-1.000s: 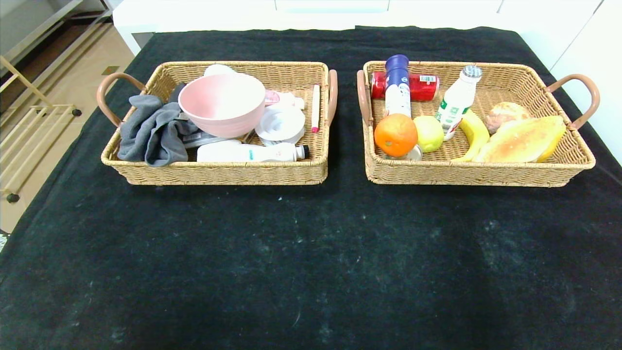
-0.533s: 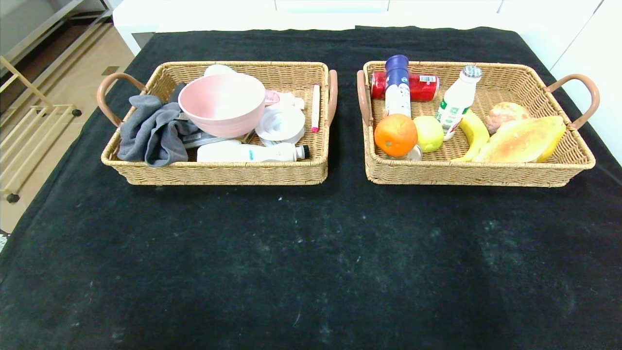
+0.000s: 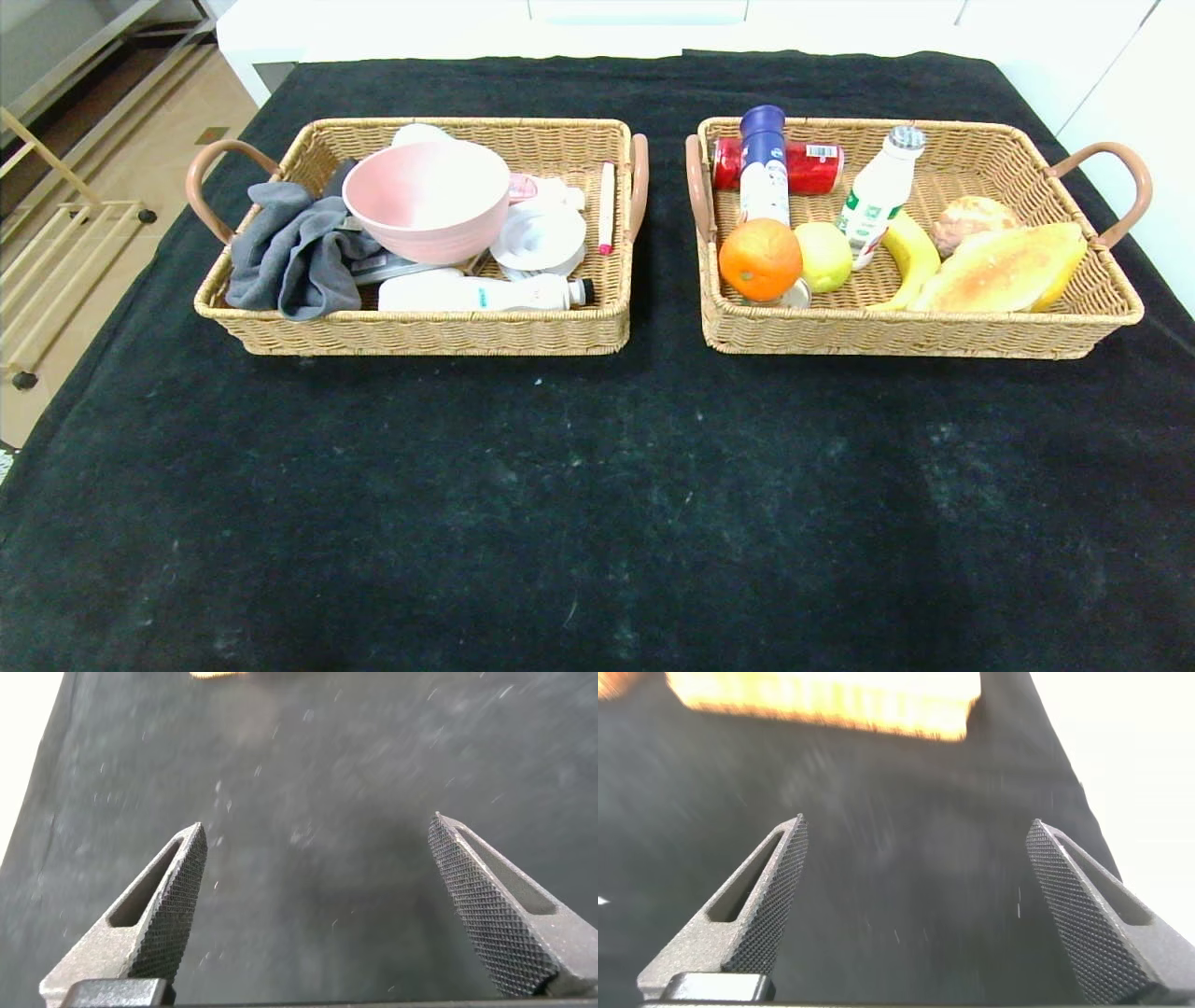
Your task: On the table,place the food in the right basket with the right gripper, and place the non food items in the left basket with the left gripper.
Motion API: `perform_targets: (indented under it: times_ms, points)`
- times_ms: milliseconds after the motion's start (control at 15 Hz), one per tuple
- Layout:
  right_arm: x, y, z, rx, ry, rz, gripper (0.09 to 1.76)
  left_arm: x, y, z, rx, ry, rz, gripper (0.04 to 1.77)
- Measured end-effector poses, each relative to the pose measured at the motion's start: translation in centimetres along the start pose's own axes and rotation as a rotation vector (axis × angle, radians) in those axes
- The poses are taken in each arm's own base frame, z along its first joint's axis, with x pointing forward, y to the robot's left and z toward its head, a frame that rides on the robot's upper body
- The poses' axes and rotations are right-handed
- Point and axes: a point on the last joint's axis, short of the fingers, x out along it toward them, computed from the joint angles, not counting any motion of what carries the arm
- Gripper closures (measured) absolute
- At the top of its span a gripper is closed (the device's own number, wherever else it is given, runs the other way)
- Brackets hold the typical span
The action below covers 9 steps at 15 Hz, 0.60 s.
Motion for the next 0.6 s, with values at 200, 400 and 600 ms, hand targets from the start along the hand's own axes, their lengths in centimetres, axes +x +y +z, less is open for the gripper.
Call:
perform_targets:
  times_ms: [200, 400, 600]
  points:
    - [0.1, 0.2, -2.1, -0.019, 0.122, 0.003, 0.14, 0.5, -0.1, -1.5, 0.017, 0.029, 0.023, 0.09]
    - [0.1, 0.3, -2.4, -0.020, 0.142, 0.041, 0.14, 0.8, -0.2, -2.6, 0.017, 0.063, 0.015, 0.09]
    - [0.0, 0.4, -2.9, -0.013, 0.192, 0.068, 0.14, 0.9, -0.2, -3.1, 0.008, 0.081, 0.009, 0.09]
